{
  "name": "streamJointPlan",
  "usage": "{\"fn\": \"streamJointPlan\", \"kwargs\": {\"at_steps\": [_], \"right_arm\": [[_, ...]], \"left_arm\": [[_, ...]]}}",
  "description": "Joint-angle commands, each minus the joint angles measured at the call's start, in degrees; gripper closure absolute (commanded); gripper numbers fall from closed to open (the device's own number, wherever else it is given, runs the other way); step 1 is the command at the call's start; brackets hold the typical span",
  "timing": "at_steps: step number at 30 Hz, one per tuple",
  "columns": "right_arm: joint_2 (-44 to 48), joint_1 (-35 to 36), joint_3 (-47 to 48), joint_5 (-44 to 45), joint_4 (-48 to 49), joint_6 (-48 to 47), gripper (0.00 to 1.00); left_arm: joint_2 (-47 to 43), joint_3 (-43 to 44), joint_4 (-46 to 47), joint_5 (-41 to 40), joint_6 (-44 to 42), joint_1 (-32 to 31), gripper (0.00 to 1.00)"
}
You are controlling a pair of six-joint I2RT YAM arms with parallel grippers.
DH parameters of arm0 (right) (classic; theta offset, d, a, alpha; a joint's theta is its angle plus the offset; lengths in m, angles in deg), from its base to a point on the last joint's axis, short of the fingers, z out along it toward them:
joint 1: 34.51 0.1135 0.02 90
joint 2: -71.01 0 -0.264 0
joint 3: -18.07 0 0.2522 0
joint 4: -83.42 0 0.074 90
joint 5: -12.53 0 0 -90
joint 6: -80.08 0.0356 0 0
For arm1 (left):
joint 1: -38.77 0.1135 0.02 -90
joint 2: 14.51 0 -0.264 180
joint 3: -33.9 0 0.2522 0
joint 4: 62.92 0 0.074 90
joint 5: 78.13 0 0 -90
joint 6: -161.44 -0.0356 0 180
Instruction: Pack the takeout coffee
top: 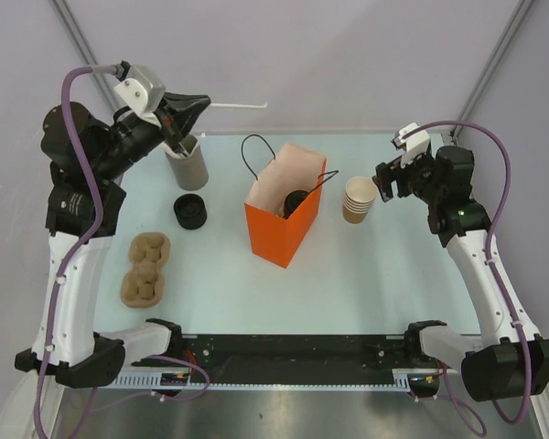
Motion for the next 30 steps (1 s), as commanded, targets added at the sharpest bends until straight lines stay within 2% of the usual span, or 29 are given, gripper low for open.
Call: {"fn": "streamJointPlan", "kwargs": {"at_steps": [1, 10, 21, 30], "right_arm": [[-0.6, -0.3, 0.2, 0.5, 0.8, -0.6, 0.15], [-1.4, -0.3, 0.2, 0.5, 0.5, -1.0, 0.15], [-2.9, -0.3, 0.2, -0.3, 0.4, -0.9, 0.15], [-4.1, -0.3, 0.2, -0.2, 0.4, -0.9, 0.15]], "left_arm": [[0.8, 1.3, -2.1, 2.9, 1.4, -3.3, 1.00], [0.8, -2.9, -11.2, -6.5, -12.3, -14.1, 1.00], [-2.0, -10.1, -14.7, -9.0, -19.6, -18.3, 1.00], [-3.9, -20.8, -10.6, -13.9, -23.8, -21.2, 1.00]]}}
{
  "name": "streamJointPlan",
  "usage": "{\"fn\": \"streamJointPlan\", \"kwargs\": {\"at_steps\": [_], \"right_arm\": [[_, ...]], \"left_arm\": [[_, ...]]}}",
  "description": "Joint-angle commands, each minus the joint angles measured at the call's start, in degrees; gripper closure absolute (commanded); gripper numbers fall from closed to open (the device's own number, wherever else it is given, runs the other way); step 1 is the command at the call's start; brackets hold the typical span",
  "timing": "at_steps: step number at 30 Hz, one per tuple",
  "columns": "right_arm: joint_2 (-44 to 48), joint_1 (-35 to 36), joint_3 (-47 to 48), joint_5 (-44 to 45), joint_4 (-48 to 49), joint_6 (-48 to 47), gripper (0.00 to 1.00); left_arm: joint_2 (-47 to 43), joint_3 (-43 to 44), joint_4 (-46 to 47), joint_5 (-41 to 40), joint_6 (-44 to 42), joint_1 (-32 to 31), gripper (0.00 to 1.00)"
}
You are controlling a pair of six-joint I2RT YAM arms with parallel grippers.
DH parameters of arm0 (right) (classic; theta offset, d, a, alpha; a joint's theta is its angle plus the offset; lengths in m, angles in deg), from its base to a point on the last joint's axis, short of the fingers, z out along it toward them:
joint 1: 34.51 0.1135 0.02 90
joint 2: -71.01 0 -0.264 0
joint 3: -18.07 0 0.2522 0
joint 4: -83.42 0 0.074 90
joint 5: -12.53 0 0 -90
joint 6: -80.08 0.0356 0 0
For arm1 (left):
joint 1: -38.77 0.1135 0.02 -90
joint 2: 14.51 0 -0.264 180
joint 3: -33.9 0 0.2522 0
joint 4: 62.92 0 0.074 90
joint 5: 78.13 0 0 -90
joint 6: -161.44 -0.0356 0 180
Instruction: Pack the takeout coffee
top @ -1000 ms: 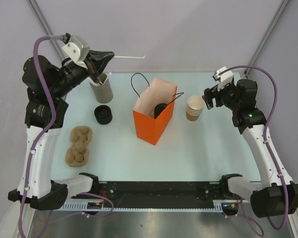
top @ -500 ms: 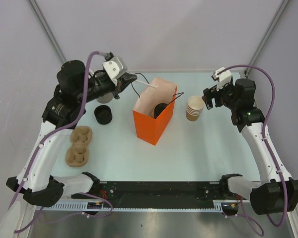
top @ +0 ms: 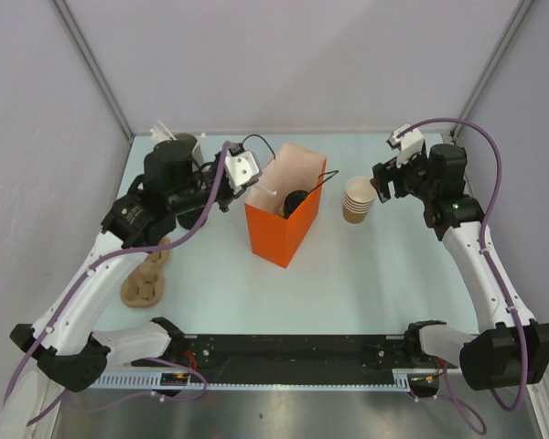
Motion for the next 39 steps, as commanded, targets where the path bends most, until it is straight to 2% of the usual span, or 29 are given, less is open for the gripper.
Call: {"fn": "streamJointPlan", "kwargs": {"at_steps": [1, 10, 21, 29, 32, 35, 39], "right_arm": [[-0.6, -0.1, 0.2, -0.3, 0.8, -0.6, 0.15], [-1.1, -0.2, 0.2, -0.3, 0.7, -0.8, 0.15], [-1.6, -0.2, 0.2, -0.4, 0.5, -1.1, 0.15], [-2.1, -0.2, 0.2, -0.5, 0.3, -1.4, 0.15], [-2.1, -0.2, 0.2, -0.4, 0.3, -1.4, 0.15], [-2.2, -0.2, 0.2, -0.3, 0.3, -1.4, 0.15], [-2.4, -0.2, 0.2, -0.3, 0.3, -1.5, 0.15]], "left_arm": [[-0.8, -3.5, 3.4, -2.8, -2.9, -1.4, 1.00], [0.1, -10.3, 9.2, -8.8, -3.3, -5.0, 1.00], [3.3, -12.3, 13.2, -18.4, 1.1, -9.8, 1.00], [4.8, -14.2, 15.3, -23.4, 2.4, -12.1, 0.95], [5.3, -14.6, 15.5, -23.9, 3.1, -12.4, 0.81], [5.5, -14.3, 15.7, -23.3, 3.8, -12.5, 0.60], [5.0, -11.9, 15.0, -22.2, 4.6, -12.5, 0.46]]}}
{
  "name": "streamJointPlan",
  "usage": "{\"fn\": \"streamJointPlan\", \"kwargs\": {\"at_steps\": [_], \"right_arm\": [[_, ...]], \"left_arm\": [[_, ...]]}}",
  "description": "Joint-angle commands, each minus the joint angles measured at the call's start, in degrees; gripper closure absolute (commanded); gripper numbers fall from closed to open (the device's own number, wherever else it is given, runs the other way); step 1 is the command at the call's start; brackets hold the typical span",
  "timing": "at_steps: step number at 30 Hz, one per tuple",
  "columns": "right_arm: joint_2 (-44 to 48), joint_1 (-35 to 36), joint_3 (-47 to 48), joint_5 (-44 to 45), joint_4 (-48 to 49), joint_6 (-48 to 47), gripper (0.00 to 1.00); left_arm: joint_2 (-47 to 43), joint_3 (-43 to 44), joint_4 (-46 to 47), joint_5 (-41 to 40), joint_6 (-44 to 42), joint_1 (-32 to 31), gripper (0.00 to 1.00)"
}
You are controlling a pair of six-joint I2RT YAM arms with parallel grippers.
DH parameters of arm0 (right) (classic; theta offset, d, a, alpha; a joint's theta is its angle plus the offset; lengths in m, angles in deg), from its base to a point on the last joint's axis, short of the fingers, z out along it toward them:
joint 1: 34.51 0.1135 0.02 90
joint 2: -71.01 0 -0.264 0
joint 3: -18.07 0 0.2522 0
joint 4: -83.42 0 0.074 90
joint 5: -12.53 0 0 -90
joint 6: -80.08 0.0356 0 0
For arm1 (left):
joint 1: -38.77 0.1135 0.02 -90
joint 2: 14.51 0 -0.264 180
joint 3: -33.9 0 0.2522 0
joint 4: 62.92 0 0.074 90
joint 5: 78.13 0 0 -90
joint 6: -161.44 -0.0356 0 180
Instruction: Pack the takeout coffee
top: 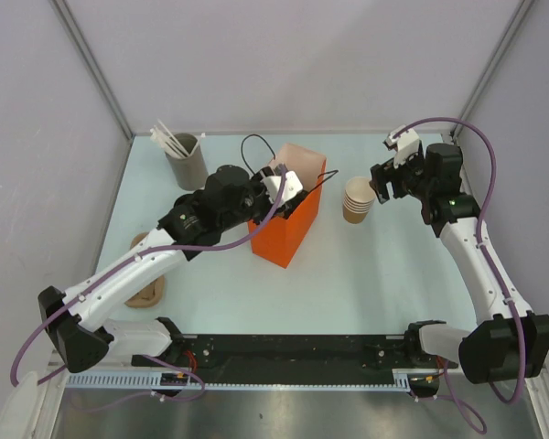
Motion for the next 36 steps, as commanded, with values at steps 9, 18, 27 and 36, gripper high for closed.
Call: {"fn": "streamJointPlan", "kwargs": {"at_steps": [9, 18, 27, 36], "right_arm": [[1.6, -0.2, 0.2, -4.9, 0.2, 0.1, 0.15], [10.1, 2.6, 2.2, -21.4, 0.9, 1.8, 0.12], [7.9, 11.9, 5.2, -16.9, 2.7, 0.0, 0.12], [2.7, 17.8, 5.2, -8.8, 9.5, 0.3, 0.18]], "left_arm": [[-4.3, 11.3, -0.5, -1.6, 1.4, 5.0, 0.16], [-6.2, 11.7, 0.0, -1.7, 1.3, 14.4, 0.08], [-2.5, 12.1, -0.4, 15.0, 5.6, 23.5, 0.03], [4.3, 17.4, -2.2, 23.1, 8.5, 25.9, 0.03]]}}
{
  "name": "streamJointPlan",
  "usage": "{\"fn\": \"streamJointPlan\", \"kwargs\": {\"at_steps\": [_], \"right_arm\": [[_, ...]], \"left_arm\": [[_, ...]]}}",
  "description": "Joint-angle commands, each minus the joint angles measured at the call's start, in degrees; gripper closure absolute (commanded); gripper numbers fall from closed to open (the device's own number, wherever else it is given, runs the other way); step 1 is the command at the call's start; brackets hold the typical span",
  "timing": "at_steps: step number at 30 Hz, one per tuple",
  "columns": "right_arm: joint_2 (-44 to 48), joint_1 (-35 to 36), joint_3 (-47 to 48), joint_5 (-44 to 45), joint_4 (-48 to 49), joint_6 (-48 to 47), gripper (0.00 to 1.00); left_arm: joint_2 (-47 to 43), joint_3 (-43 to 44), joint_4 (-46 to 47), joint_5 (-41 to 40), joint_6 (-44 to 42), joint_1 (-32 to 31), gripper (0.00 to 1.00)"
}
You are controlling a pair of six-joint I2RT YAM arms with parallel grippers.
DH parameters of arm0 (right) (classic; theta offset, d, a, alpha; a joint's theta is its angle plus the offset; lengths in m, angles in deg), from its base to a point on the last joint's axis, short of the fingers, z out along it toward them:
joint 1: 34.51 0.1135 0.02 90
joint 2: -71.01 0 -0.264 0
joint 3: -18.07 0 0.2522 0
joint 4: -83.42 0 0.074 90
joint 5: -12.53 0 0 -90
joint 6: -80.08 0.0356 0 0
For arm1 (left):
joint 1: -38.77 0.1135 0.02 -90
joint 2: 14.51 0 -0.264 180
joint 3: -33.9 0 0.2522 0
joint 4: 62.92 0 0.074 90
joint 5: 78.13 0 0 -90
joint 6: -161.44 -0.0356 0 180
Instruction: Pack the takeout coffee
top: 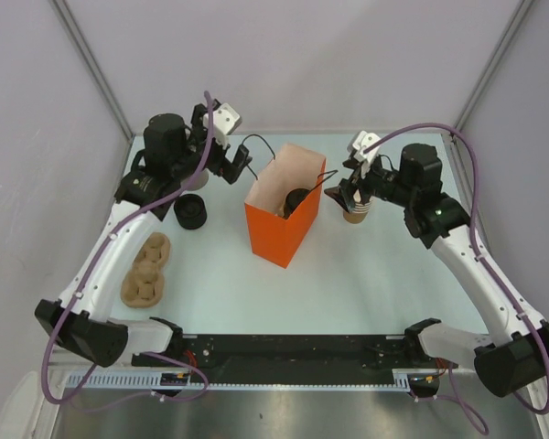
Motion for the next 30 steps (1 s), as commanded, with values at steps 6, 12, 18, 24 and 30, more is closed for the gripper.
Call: {"fn": "streamJointPlan", "kwargs": {"at_steps": [6, 12, 18, 24, 30], "right_arm": [[-2.4, 2.8, 2.2, 6.6, 8.3, -0.9, 0.26], [-3.7, 2.9, 2.8, 7.2, 9.0, -1.6, 0.45], [-4.4, 2.9, 4.3, 7.3, 8.7, -1.8, 0.65], [-5.0, 3.0, 5.9, 6.7, 8.3, -0.9, 0.79], [-5.5, 2.9, 6.6, 6.6, 8.3, -0.3, 0.87]], "left_arm": [[4.2, 5.4, 0.3, 7.0, 3.4, 0.9, 0.06], [5.9, 5.6, 0.3, 7.2, 3.3, 1.0, 0.34], [6.4, 5.7, 0.0, 7.0, 2.9, 1.1, 0.63], [6.5, 6.6, -1.0, 7.0, 2.9, 1.1, 0.91], [6.1, 6.6, -1.9, 7.1, 3.5, 1.1, 1.00]]}}
